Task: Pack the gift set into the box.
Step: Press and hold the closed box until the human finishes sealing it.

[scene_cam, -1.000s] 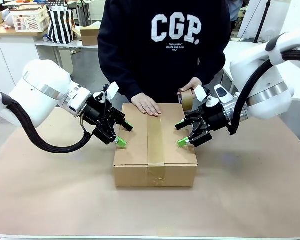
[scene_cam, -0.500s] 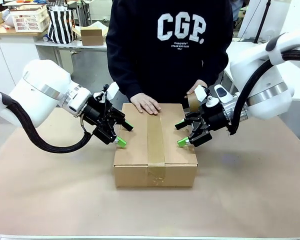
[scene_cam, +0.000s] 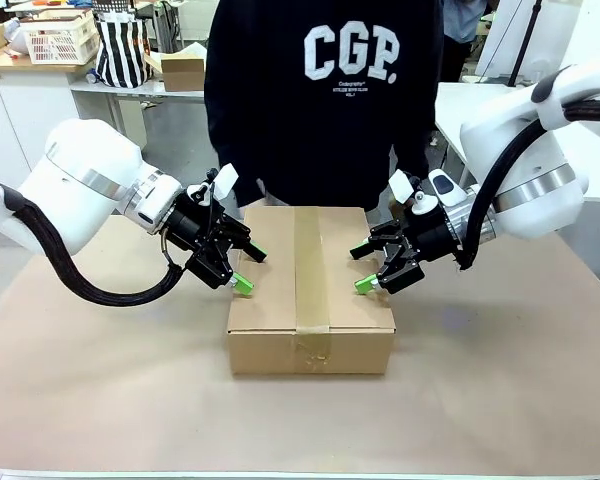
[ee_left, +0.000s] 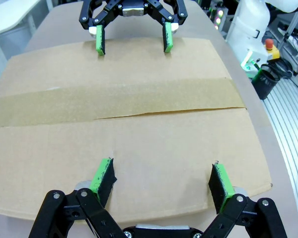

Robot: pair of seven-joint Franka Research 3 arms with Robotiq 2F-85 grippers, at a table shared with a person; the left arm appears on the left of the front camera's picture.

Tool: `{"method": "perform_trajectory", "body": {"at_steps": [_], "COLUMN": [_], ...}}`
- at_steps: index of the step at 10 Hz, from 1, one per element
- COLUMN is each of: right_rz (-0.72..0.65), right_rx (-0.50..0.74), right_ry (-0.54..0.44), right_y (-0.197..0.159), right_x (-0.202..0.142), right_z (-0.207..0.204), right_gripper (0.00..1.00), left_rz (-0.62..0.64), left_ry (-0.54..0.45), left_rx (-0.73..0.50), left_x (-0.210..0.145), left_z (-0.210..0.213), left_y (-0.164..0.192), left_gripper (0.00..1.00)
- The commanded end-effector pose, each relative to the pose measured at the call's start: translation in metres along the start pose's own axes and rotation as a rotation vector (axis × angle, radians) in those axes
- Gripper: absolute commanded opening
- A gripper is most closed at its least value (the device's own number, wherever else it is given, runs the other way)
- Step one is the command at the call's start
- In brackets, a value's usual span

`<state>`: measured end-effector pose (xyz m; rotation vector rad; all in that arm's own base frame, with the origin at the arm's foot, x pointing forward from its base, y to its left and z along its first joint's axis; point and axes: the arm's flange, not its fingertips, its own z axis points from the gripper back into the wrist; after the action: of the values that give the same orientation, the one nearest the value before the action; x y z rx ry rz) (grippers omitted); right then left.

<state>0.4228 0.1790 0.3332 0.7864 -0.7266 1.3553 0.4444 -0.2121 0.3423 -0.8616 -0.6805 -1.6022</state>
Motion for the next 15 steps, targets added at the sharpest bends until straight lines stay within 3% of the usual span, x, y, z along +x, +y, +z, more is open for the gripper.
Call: {"method": "perform_trajectory", "body": {"at_steps": [1,11,13,14,15], "right_rz": [-0.001,-0.001,0.000,-0.080,-0.280], "right_rx": [0.003,0.003,0.000,0.012,0.039], "right_ry": [0.002,0.002,0.000,-0.009,-0.071], "right_y": [-0.002,-0.002,0.000,0.003,0.011], "right_x": [-0.001,-0.001,0.000,0.009,0.026], "right_z": [-0.001,-0.001,0.000,0.010,0.031], "right_gripper": [1.00,1.00,1.00,1.00,1.00], "left_rz": [-0.003,-0.003,-0.009,0.010,0.099], "left_ry": [-0.006,-0.006,-0.033,-0.055,-0.090], "left_rx": [0.002,0.002,-0.042,-0.052,-0.054], "left_x": [-0.002,-0.002,0.012,0.026,0.048], "left_z": [-0.001,-0.001,0.004,0.014,0.039], "left_y": [-0.001,-0.001,-0.004,-0.009,-0.021], "left_gripper": [1.00,1.00,1.00,1.00,1.00]}}
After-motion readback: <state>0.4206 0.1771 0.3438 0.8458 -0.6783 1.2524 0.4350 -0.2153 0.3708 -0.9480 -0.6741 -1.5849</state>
